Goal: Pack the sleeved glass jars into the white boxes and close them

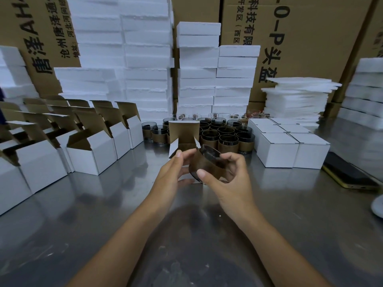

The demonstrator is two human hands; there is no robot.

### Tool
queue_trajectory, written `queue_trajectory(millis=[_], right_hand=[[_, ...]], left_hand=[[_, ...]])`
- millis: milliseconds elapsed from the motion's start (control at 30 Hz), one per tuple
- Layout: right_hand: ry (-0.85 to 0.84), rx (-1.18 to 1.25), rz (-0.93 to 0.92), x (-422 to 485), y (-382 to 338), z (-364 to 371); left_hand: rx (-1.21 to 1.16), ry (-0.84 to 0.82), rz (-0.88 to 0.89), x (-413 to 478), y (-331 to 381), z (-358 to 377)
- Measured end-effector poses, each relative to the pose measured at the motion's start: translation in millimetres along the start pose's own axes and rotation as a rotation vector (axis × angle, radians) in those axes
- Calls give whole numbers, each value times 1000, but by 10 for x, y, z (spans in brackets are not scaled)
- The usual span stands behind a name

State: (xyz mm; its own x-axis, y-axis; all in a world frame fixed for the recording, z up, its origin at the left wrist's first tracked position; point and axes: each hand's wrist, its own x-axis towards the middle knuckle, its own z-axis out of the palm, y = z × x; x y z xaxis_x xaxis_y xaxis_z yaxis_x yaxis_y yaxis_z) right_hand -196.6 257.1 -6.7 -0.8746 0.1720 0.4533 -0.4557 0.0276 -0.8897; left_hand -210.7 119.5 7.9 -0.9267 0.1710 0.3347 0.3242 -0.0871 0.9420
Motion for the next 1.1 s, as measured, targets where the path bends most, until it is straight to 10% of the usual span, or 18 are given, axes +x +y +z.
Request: queue_trajectory(millis=[400,1100], right_hand=[[42,-132,-157,-16,-29,-2],[27,-268,-416,-142,-211,32]], left_hand=[[866,299,156,85,-236,-161],[795,27,351,-96,-72,41]])
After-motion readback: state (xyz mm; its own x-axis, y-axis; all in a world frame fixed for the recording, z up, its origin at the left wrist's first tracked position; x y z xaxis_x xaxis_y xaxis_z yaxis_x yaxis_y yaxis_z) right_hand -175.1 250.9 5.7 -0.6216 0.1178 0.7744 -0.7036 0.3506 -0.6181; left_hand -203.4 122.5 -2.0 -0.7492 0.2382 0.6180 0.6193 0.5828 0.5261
